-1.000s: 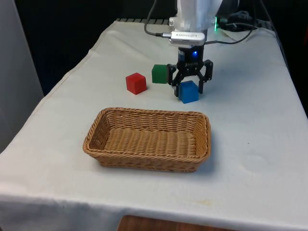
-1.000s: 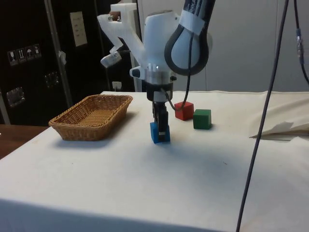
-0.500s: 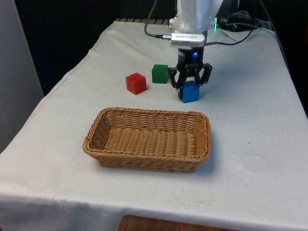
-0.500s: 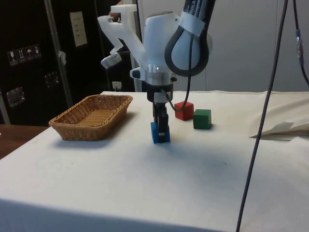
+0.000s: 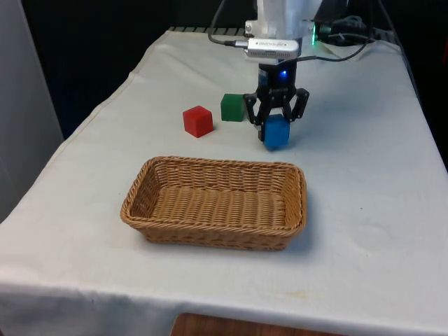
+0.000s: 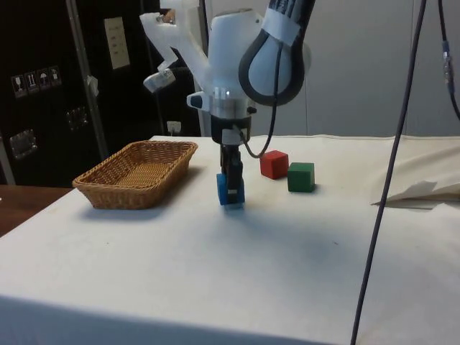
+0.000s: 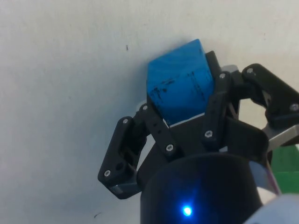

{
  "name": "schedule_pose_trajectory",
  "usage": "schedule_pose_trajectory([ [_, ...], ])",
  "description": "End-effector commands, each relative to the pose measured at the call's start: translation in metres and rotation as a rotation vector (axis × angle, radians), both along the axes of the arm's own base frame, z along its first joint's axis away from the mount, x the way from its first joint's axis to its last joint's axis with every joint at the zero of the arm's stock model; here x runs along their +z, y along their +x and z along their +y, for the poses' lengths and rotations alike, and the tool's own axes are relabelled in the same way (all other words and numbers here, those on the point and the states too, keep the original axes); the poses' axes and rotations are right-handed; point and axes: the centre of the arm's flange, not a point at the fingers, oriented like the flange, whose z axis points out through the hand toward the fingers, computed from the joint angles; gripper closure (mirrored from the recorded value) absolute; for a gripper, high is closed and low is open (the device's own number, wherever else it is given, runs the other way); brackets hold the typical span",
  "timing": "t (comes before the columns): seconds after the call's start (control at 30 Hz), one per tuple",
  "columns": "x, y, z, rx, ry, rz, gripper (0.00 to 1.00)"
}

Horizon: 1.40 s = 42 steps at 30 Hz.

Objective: Pick up the blue cube and place it into the basket.

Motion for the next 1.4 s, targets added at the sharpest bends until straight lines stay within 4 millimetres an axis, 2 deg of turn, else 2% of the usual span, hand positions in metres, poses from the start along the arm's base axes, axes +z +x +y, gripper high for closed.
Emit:
schedule_pose_trajectory([
  [0.0, 0.003, 0.001, 0.0, -0.001, 0.0, -0.001, 1.0],
  [0.17, 0.02, 0.01, -0.001, -0.004, 0.0, -0.005, 1.0],
  [0.63, 0.044, 0.029, -0.001, -0.016, -0.001, -0.019, 1.0],
  [0.93, 0.068, 0.043, -0.003, -0.04, 0.003, -0.026, 1.0],
  [0.97, 0.064, 0.043, -0.003, -0.035, 0.001, -0.03, 1.0],
  [1.03, 0.075, 0.048, -0.004, -0.049, 0.003, -0.028, 1.0],
  [1.23, 0.089, 0.055, -0.005, -0.063, 0.005, -0.034, 1.0],
  [1.27, 0.086, 0.054, -0.005, -0.059, 0.003, -0.037, 1.0],
  [1.37, 0.098, 0.059, -0.006, -0.077, 0.007, -0.037, 1.0],
])
